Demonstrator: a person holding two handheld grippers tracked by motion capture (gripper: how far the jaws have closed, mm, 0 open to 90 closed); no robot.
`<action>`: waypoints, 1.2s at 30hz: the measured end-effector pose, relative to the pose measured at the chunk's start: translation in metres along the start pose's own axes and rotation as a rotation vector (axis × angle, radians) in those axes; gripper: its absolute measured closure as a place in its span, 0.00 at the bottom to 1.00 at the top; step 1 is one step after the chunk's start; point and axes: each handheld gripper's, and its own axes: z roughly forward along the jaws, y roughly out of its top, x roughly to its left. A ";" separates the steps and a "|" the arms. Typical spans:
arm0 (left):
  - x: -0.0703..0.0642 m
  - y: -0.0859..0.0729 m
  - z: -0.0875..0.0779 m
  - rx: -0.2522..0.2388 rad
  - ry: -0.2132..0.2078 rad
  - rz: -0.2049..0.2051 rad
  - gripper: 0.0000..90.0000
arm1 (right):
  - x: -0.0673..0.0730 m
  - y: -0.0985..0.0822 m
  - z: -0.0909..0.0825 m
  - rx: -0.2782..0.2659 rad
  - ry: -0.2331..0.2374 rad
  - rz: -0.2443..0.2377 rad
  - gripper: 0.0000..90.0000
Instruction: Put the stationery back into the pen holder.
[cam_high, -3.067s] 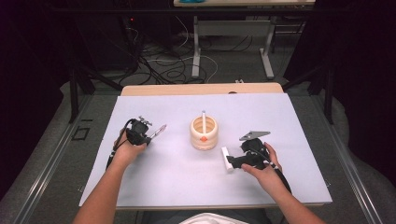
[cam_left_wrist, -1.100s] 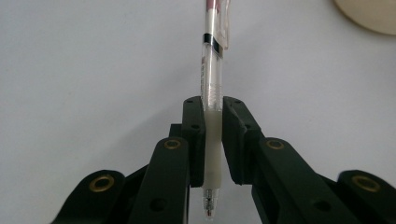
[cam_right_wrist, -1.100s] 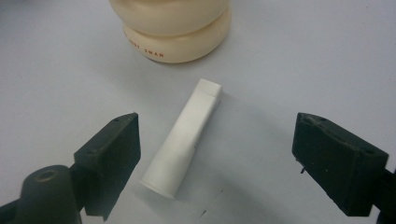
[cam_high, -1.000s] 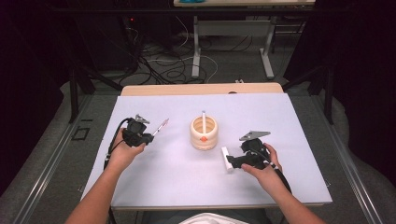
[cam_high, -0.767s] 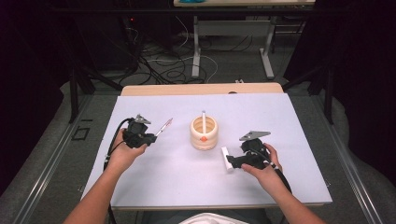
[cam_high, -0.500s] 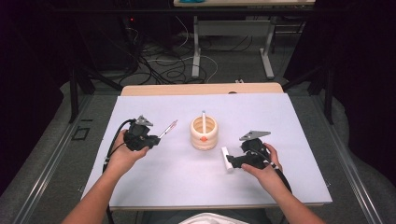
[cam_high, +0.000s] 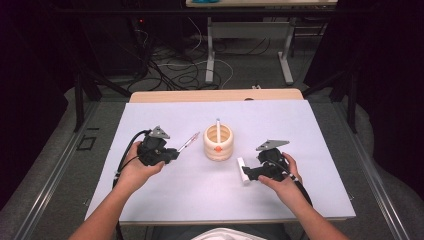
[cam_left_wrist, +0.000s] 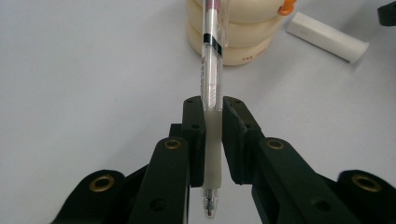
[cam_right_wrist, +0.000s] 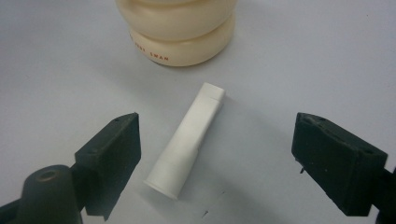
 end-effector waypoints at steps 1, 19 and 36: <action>-0.001 0.001 0.000 0.003 -0.001 0.010 0.88 | 0.000 0.000 0.000 0.004 0.002 -0.006 0.18; -0.025 0.007 0.008 -0.014 -0.063 0.054 0.88 | 0.013 0.006 -0.009 -0.001 0.045 -0.098 0.16; -0.041 0.014 0.020 0.004 -0.106 0.089 0.88 | 0.028 0.007 -0.010 0.006 -0.018 -0.301 0.21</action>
